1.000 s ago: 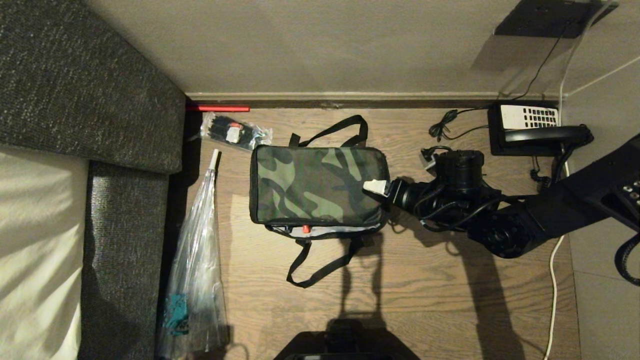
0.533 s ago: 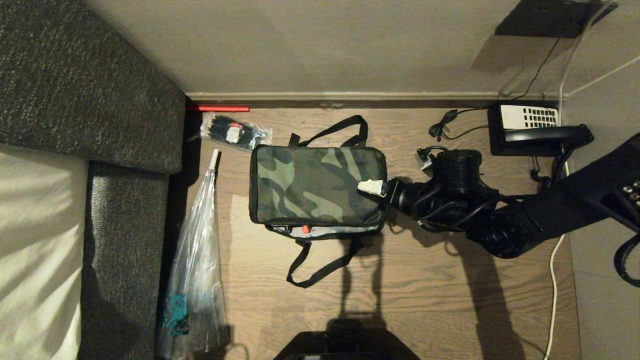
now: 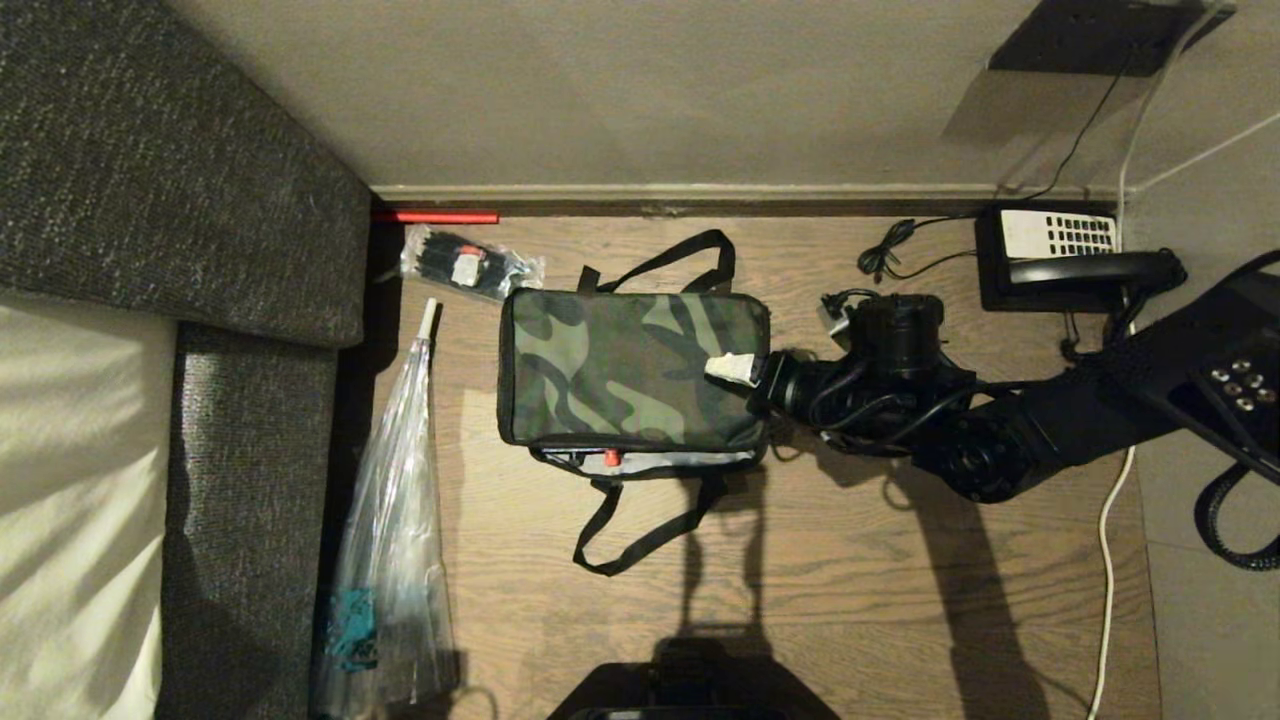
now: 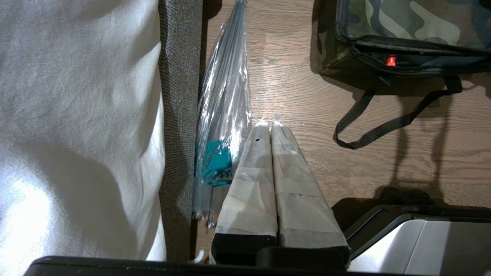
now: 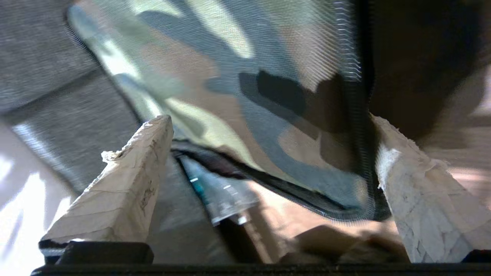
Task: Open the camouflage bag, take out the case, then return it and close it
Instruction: Open the top of the storage box
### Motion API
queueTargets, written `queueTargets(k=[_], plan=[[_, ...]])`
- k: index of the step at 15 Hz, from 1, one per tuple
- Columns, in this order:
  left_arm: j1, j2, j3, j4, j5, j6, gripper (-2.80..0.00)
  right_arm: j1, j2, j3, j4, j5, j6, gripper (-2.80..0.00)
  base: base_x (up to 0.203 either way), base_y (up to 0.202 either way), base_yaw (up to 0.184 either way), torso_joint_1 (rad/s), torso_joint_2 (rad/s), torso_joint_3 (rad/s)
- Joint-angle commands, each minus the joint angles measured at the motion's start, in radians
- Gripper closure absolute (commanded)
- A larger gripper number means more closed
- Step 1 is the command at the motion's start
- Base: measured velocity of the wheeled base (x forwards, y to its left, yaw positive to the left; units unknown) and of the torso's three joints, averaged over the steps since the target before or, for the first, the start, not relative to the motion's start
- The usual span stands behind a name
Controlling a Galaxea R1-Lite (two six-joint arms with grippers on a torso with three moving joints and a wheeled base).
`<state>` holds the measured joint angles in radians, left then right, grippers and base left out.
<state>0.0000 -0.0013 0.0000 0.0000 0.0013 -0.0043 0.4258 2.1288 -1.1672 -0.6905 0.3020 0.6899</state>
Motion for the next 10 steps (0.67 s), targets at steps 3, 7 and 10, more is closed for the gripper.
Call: queueTargets(k=[3, 7, 10], plan=[[0.0, 0.001, 0.001, 0.0, 0.0, 0.0, 0.0, 0.021, 0.009, -0.048, 0.009, 0.017, 0.019, -2.8, 0.0, 0.0, 0.0, 0.0, 0.0, 0.0], [0.0, 0.001, 0.002, 0.0, 0.0, 0.0, 0.0, 0.028, 0.002, -0.048, 0.011, 0.017, 0.04, -2.8, 0.0, 0.0, 0.0, 0.0, 0.0, 0.0], [0.0, 0.001, 0.002, 0.0, 0.0, 0.0, 0.0, 0.03, -0.001, -0.065, 0.011, 0.014, 0.101, -2.8, 0.0, 0.0, 0.0, 0.0, 0.0, 0.0]])
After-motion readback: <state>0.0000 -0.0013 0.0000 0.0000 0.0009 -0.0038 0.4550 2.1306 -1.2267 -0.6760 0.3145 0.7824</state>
